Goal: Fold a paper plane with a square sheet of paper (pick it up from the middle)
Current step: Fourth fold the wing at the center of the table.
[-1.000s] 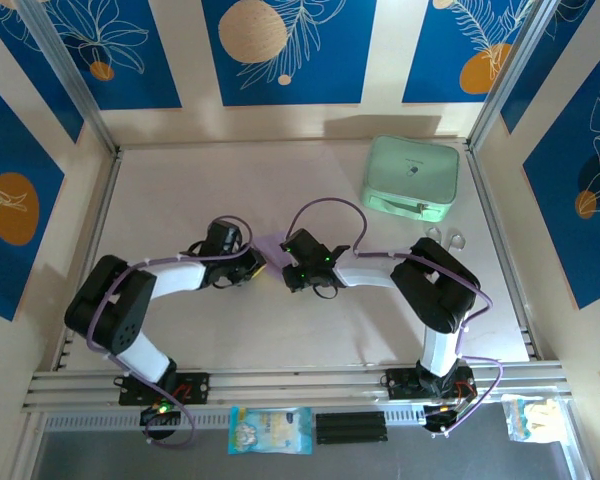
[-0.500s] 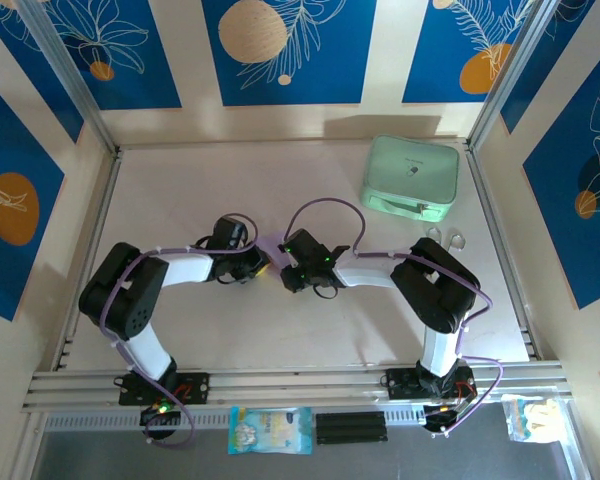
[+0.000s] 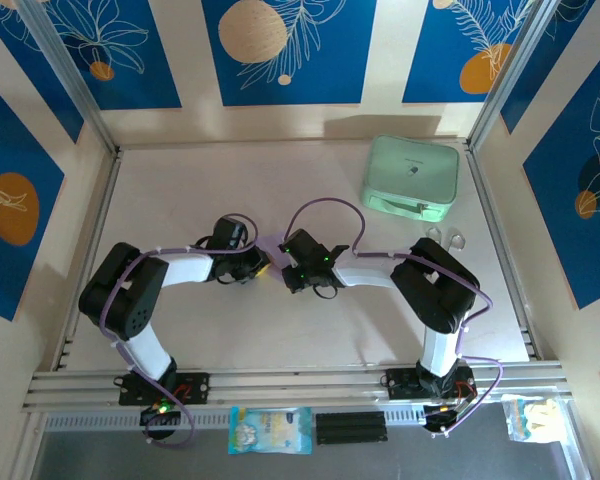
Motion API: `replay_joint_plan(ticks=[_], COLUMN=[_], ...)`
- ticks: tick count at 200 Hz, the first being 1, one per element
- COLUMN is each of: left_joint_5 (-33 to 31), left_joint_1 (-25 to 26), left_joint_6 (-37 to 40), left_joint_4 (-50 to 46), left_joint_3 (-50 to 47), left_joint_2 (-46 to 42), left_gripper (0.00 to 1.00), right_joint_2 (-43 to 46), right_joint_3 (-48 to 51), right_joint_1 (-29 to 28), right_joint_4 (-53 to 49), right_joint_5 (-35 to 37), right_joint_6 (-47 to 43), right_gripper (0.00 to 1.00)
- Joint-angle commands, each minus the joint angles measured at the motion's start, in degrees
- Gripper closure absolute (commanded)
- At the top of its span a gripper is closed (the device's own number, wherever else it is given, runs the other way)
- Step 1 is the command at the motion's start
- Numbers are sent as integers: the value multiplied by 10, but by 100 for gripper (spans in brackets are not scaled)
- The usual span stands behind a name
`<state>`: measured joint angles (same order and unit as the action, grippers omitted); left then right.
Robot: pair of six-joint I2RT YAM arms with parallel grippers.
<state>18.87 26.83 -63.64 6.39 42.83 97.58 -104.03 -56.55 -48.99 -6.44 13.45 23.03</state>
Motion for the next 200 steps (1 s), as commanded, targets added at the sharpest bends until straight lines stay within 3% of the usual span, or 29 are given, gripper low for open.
replay_joint_plan(ticks=[1,63,104,159,200], left_joint_5=[-5,2,45,68,67], left_joint_1=[5,5,5,5,7], left_joint_6=[-1,6,5,-7,-3], left_joint_4=[-24,-6,42,77,63], left_joint_3=[-5,-10,-13,-14,-8], left_joint_2=[-13,-40,-33,9,21], left_gripper=[84,82,75,76,73], right_joint_2=[0,15,15,17,21], right_joint_3=[14,72,101,113,102], right_joint_1=[4,46,73,95,91], right_joint_4=[-1,83,129,154,134], right_joint_5=[-29,-143,-209,-260,-252], right_joint_6=[10,25,11,-28,-25], right_gripper=[86,87,87,87,83])
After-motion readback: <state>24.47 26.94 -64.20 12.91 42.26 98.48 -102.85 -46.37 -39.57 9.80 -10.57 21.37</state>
